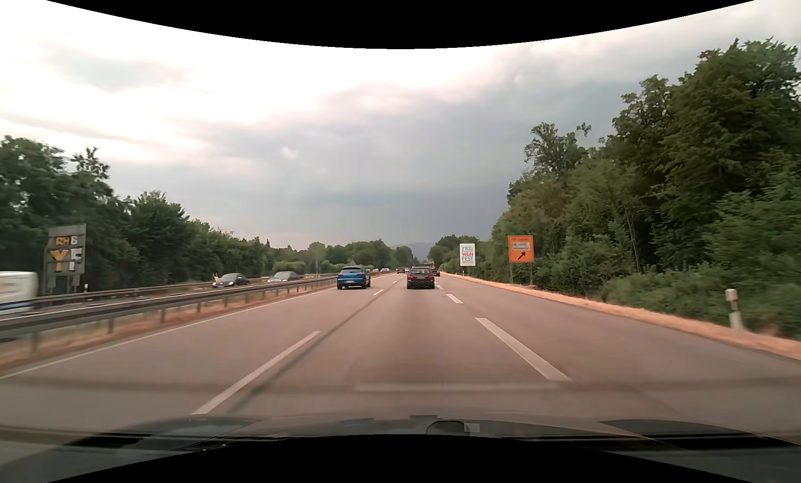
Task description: Follow the waypoints while adhering to traffic rules and regulations
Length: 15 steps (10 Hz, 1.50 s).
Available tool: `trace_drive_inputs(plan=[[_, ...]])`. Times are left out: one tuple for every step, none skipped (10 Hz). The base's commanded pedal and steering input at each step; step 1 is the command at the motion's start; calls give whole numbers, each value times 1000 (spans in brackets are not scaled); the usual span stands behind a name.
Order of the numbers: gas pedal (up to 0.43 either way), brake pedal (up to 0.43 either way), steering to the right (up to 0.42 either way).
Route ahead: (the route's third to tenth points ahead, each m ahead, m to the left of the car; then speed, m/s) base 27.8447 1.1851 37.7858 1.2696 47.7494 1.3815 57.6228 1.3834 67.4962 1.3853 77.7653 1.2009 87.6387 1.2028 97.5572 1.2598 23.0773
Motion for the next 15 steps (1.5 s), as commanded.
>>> trace_drive_inputs(plan=[[138, 0, 0], [138, 0, 0], [138, 0, 0], [138, 0, 0], [138, 0, 0], [138, 0, 0], [150, 0, 0], [150, 0, 0], [157, 0, 0], [157, 0, 0], [169, 0, 0], [189, 0, 0], [189, 0, 0], [197, 0, 0], [197, 0, 0]])
